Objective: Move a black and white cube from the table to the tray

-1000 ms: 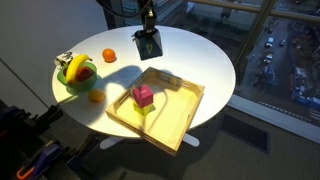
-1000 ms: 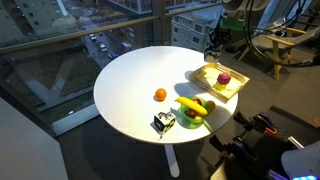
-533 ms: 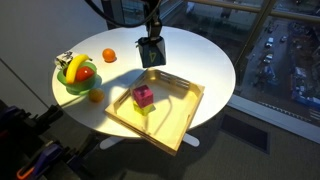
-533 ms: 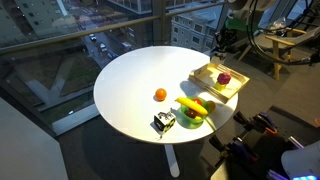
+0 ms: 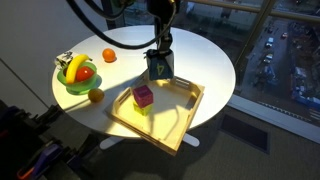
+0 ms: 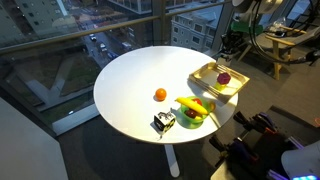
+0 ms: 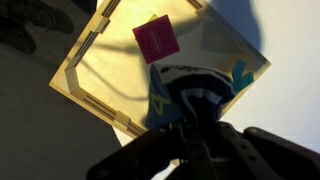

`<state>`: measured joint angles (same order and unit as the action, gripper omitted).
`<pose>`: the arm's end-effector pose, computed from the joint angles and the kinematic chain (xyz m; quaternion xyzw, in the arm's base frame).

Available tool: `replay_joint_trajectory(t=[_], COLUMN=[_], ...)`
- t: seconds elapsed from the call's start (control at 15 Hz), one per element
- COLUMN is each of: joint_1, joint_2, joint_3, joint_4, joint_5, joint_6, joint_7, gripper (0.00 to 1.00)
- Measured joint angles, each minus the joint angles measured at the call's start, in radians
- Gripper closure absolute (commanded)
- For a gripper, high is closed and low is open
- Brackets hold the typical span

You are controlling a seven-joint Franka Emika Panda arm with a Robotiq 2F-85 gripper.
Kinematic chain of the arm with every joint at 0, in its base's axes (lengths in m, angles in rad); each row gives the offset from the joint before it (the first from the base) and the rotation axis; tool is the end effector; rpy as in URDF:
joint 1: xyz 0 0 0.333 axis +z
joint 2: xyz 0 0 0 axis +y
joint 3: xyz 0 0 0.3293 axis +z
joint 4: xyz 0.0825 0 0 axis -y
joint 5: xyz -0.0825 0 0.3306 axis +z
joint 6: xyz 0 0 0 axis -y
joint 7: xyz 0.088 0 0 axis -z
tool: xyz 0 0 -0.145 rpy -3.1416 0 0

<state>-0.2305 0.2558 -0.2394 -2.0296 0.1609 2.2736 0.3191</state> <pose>0.4994 -0.2392 0.3342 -0.9031 0.4284 -0.0014 0.0312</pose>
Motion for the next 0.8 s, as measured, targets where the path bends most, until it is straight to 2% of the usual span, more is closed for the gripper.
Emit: replay_joint_trajectory(t=[0.8], joint_1=[-0.04], joint_2=[0.108], joint_3=[-0.042], joint_4=[0.04], joint_5=[0.015], joint_6=[0.052], joint_7=[0.005], gripper=[0.94])
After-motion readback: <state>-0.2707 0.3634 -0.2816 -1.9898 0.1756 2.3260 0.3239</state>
